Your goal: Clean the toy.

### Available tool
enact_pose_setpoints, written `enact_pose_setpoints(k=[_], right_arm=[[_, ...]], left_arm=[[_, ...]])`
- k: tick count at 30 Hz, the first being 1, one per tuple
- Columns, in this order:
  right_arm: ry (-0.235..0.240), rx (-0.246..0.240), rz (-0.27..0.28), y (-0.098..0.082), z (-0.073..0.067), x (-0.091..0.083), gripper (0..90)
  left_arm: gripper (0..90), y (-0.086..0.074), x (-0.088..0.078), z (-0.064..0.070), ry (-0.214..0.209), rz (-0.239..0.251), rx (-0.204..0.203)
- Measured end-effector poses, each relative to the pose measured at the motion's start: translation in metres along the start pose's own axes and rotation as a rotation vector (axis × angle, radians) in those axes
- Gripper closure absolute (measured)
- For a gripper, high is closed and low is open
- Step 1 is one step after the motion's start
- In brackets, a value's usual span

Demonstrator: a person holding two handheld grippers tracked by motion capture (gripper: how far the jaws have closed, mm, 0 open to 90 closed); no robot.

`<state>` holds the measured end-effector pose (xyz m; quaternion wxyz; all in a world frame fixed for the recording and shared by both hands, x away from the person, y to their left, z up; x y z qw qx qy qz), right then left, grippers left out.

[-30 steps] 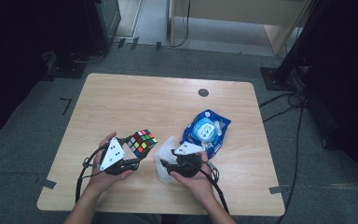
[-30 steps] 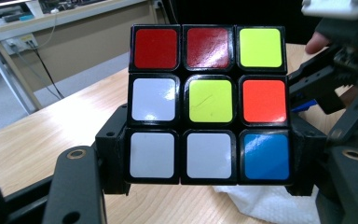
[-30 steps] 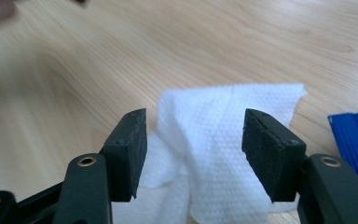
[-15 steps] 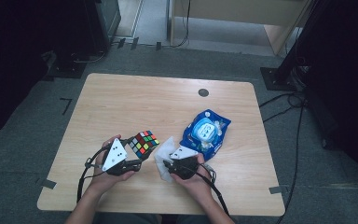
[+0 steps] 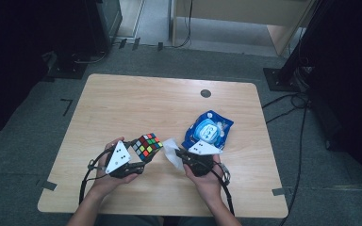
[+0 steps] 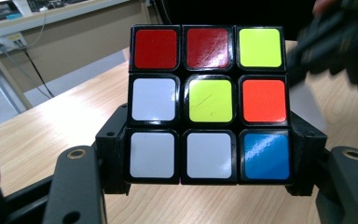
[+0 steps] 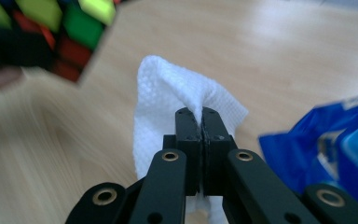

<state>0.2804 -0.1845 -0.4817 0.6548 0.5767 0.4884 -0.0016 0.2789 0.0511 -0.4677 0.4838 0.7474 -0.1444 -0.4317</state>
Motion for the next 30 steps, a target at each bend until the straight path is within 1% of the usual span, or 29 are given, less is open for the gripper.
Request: enact_pose_setpoints(k=[4, 6, 9, 10, 12, 14, 16, 21, 23, 26, 28, 30], right_arm=[[0.030, 0.018, 0.103, 0.014, -0.003, -0.025, 88.9], [0.061, 0.015, 0.157, 0.020, -0.007, -0.037, 88.9], [0.101, -0.006, 0.203, 0.027, -0.018, -0.048, 88.9], [0.112, -0.014, 0.215, 0.029, -0.021, -0.049, 88.9], [0.148, -0.031, 0.228, 0.031, -0.029, -0.052, 88.9], [0.160, -0.048, 0.232, 0.032, -0.034, -0.051, 88.8], [0.168, -0.062, 0.222, 0.031, -0.037, -0.048, 88.8], [0.171, -0.057, 0.198, 0.028, -0.039, -0.040, 88.6], [0.153, -0.057, 0.193, 0.027, -0.038, -0.039, 88.5], [0.091, -0.060, 0.171, 0.025, -0.033, -0.035, 88.5], [0.066, -0.047, 0.151, 0.023, -0.029, -0.032, 88.4], [0.059, -0.030, 0.138, 0.020, -0.024, -0.029, 88.5]], left_arm=[[34.0, 0.000, 0.003, 0.004, -0.012, -0.004, 0.007], [34.0, 0.000, 0.005, 0.008, -0.019, -0.010, 0.015], [34.0, 0.002, 0.008, 0.015, -0.037, -0.010, 0.025], [34.0, 0.002, 0.010, 0.018, -0.044, -0.012, 0.035], [34.0, 0.003, 0.012, 0.023, -0.056, -0.013, 0.046], [34.0, 0.004, 0.013, 0.028, -0.066, -0.013, 0.055], [34.0, 0.006, 0.014, 0.033, -0.077, -0.011, 0.065], [34.0, 0.009, 0.013, 0.039, -0.084, -0.003, 0.087], [34.0, 0.009, 0.012, 0.040, -0.084, -0.003, 0.092], [34.1, 0.010, 0.011, 0.039, -0.080, -0.001, 0.092], [34.1, 0.011, 0.010, 0.037, -0.075, 0.004, 0.090], [34.0, 0.011, 0.008, 0.035, -0.071, 0.009, 0.082]])
Point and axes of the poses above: each handheld gripper's, and its own axes: x roughly forward along the jaws, y roughly out of its top, z roughly to its right, the point moved 3 cm from there along x, roughly forward along the jaws, and after that the axes turned 13 degrees about -z, right-handed, at the moved point
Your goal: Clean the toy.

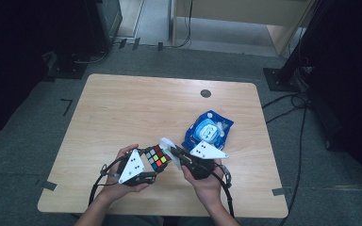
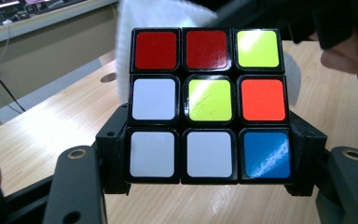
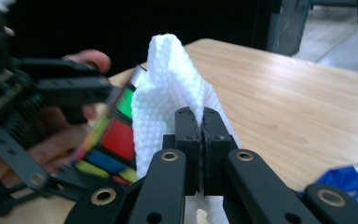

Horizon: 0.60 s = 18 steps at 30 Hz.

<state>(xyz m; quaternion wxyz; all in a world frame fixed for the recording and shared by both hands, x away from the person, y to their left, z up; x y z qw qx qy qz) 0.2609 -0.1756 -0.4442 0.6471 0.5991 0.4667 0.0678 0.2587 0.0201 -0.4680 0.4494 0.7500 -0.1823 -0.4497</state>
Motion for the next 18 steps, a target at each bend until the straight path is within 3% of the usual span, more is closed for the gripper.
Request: enact_pose_setpoints(k=[4, 10, 18], right_arm=[[0.000, 0.007, -0.012, -0.001, 0.002, 0.001, 88.5], [0.040, -0.031, 0.006, 0.003, -0.009, -0.004, 88.4], [0.054, -0.075, 0.057, 0.011, -0.022, -0.011, 88.3]], left_arm=[[34.0, -0.001, -0.002, -0.005, 0.013, 0.004, -0.012], [34.1, -0.003, -0.002, -0.008, 0.022, 0.000, -0.032], [34.0, 0.000, 0.003, 0.003, -0.009, -0.006, -0.003]])
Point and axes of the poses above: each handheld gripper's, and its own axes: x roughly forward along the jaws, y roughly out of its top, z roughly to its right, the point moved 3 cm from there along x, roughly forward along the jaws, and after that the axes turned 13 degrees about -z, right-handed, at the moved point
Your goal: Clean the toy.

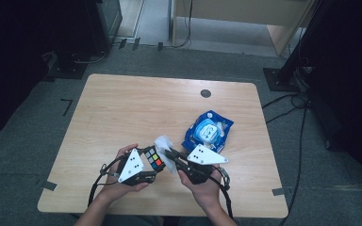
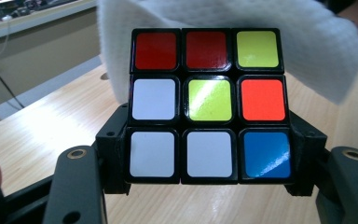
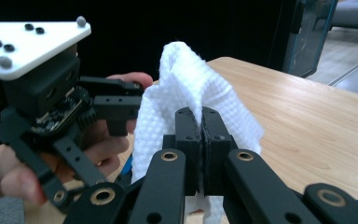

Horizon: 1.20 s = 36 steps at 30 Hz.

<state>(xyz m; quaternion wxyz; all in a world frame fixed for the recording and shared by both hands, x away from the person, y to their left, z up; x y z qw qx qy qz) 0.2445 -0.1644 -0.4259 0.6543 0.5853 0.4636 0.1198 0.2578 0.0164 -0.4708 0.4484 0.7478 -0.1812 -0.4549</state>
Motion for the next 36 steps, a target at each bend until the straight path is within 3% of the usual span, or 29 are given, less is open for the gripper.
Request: enact_pose_setpoints(k=[5, 12, 20, 23, 26, 30, 36], right_arm=[[-0.029, 0.031, -0.019, -0.004, 0.009, 0.003, 87.7], [-0.052, 0.074, -0.071, -0.013, 0.021, 0.009, 87.8], [-0.017, 0.037, -0.043, -0.008, 0.010, 0.006, 87.9], [-0.015, 0.008, -0.021, -0.004, 0.004, 0.004, 88.0], [-0.014, 0.013, -0.013, -0.003, 0.005, 0.002, 87.9], [-0.038, 0.043, -0.037, -0.008, 0.014, 0.005, 87.8], [-0.072, 0.085, -0.112, -0.021, 0.029, 0.015, 87.7]], left_arm=[[34.1, 0.002, 0.000, 0.004, -0.002, 0.001, 0.015], [34.0, 0.001, -0.005, -0.005, 0.022, 0.014, -0.013], [34.1, -0.002, -0.005, -0.011, 0.023, 0.006, -0.047], [34.0, -0.002, -0.001, -0.004, 0.008, -0.001, -0.028], [34.1, 0.001, 0.002, 0.003, 0.001, -0.005, -0.007], [34.1, 0.002, 0.002, 0.006, 0.002, -0.005, 0.004], [34.1, 0.002, -0.005, -0.005, 0.024, 0.017, -0.028]])
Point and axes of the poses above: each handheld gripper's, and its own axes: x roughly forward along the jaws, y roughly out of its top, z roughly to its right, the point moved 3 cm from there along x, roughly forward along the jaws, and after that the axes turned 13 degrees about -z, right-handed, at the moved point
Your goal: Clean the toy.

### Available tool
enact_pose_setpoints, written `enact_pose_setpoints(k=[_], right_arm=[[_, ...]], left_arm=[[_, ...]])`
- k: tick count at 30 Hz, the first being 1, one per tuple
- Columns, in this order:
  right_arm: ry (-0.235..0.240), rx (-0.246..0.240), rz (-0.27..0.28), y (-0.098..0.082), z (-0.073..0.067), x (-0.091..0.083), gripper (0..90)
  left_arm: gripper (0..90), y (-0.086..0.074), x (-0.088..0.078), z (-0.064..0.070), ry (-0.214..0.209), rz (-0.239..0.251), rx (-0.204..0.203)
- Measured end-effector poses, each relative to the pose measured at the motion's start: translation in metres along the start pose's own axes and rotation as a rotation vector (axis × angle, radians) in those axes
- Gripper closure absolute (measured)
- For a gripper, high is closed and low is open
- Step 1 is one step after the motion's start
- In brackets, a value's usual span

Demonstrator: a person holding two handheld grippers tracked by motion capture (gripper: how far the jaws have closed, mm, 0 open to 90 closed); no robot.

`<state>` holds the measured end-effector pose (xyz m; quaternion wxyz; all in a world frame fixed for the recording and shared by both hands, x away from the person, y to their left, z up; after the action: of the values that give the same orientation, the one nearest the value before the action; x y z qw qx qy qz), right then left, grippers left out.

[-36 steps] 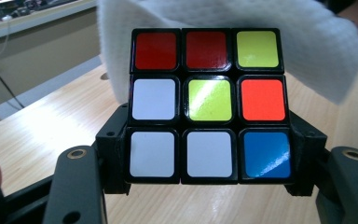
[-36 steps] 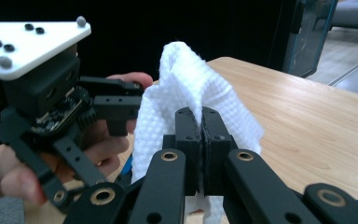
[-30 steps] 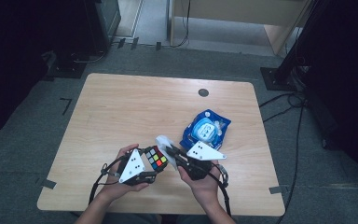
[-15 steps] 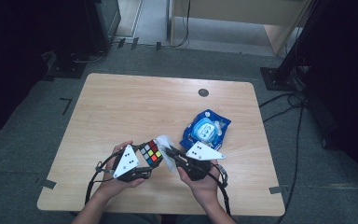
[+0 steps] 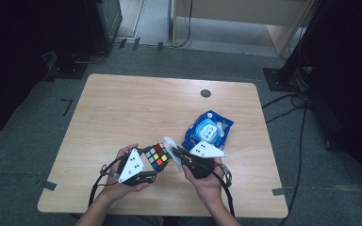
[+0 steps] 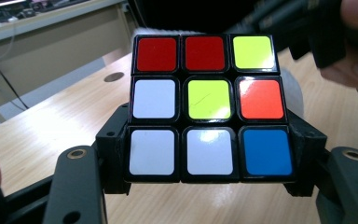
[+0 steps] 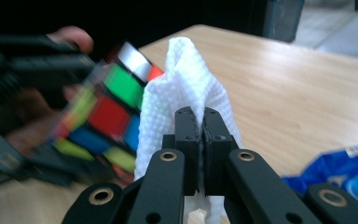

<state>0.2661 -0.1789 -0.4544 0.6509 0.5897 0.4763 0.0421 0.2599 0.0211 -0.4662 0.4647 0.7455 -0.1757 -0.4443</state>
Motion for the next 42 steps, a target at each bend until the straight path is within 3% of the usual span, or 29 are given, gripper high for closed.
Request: enact_pose_setpoints(k=[5, 16, 21, 27, 32, 35, 42], right_arm=[[-0.011, 0.015, -0.046, -0.006, 0.006, 0.008, 87.7], [-0.099, -0.036, -0.138, -0.018, 0.012, 0.022, 86.9], [-0.097, -0.029, -0.166, -0.021, 0.015, 0.026, 78.4], [-0.102, -0.006, -0.120, -0.015, 0.014, 0.019, 69.3], [-0.081, 0.059, -0.054, -0.005, 0.015, 0.005, 58.0], [-0.045, 0.097, -0.004, 0.002, 0.011, -0.003, 53.1], [0.010, 0.173, 0.052, 0.012, 0.003, -0.015, 45.5]], left_arm=[[34.1, 0.001, -0.007, -0.009, 0.020, 0.021, -0.029], [34.0, -0.003, -0.013, -0.023, 0.064, 0.025, -0.064], [34.0, -0.004, -0.012, -0.023, 0.063, 0.023, -0.067], [34.0, -0.005, -0.010, -0.023, 0.062, 0.015, -0.065], [34.0, -0.005, -0.009, -0.022, 0.058, 0.014, -0.067], [34.0, -0.005, -0.007, -0.019, 0.056, 0.011, -0.063], [34.0, -0.005, -0.003, -0.015, 0.063, 0.011, -0.063]])
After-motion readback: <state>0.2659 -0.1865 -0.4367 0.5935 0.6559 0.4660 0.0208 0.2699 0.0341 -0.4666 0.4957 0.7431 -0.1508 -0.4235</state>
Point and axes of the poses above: each handheld gripper's, and its own axes: x roughly forward along the jaws, y roughly out of its top, z roughly to its right, the point moved 3 cm from there along x, roughly forward along the jaws, and after that the axes turned 13 degrees about -z, right-handed, at the moved point
